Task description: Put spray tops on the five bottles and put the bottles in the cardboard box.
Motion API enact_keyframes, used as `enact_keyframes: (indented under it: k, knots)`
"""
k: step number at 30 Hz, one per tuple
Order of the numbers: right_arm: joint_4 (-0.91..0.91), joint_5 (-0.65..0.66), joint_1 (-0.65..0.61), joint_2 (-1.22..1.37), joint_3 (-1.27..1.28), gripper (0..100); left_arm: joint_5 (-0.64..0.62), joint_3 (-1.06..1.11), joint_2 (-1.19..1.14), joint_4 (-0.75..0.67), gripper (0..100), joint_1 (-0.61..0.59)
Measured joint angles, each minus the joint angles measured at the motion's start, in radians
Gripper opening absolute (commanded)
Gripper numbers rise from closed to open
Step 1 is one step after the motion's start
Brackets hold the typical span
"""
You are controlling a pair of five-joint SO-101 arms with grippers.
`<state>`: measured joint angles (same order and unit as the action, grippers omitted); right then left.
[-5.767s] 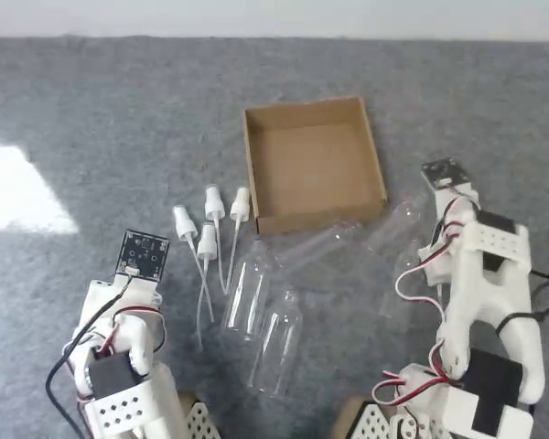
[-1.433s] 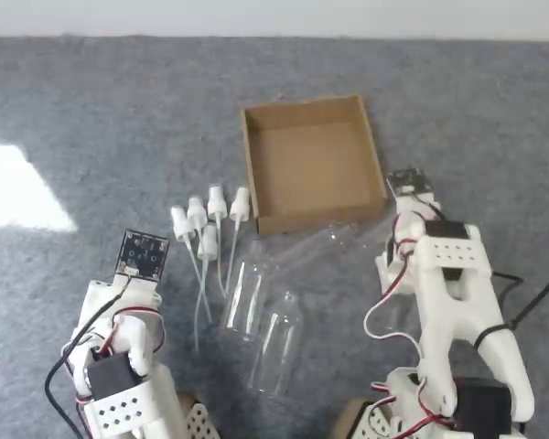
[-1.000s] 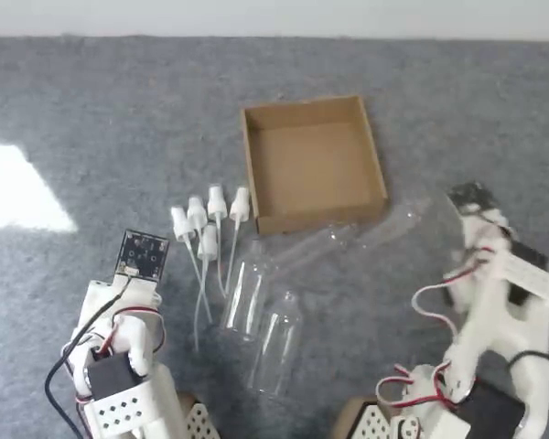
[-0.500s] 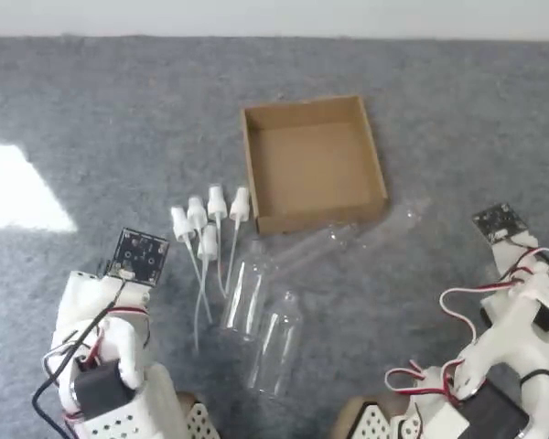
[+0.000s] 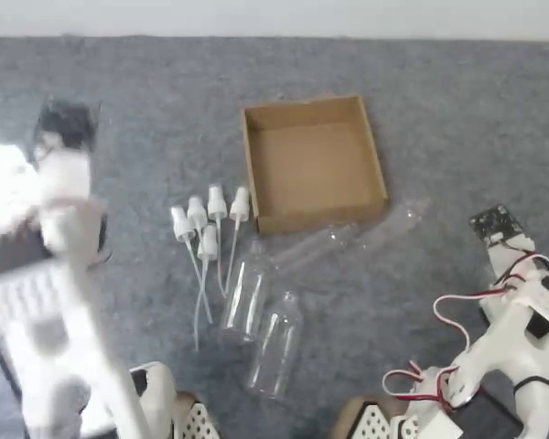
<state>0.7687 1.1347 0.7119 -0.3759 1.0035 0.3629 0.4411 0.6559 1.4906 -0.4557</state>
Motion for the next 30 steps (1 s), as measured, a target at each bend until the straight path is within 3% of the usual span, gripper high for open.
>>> enact_keyframes:
  k: [4,8,13,21,30]
  knots:
    - [-0.014,0.002,0.000,-0.005,0.020,1.7,-0.144,-0.032,-0.256,-0.075,4,0.112]
    - [-0.032,0.002,0.000,-0.005,0.023,1.7,-0.298,0.051,-0.356,-0.250,14,0.222]
    - [-0.061,0.002,0.000,-0.005,0.032,1.7,-0.440,0.210,-0.465,-0.485,12,0.270]
    - [-0.061,0.002,0.000,-0.005,0.032,1.7,-0.562,0.233,-0.614,-0.666,15,0.232]
    - [-0.061,0.002,0.000,-0.005,0.032,1.7,-0.569,0.167,-0.750,-0.677,12,0.232]
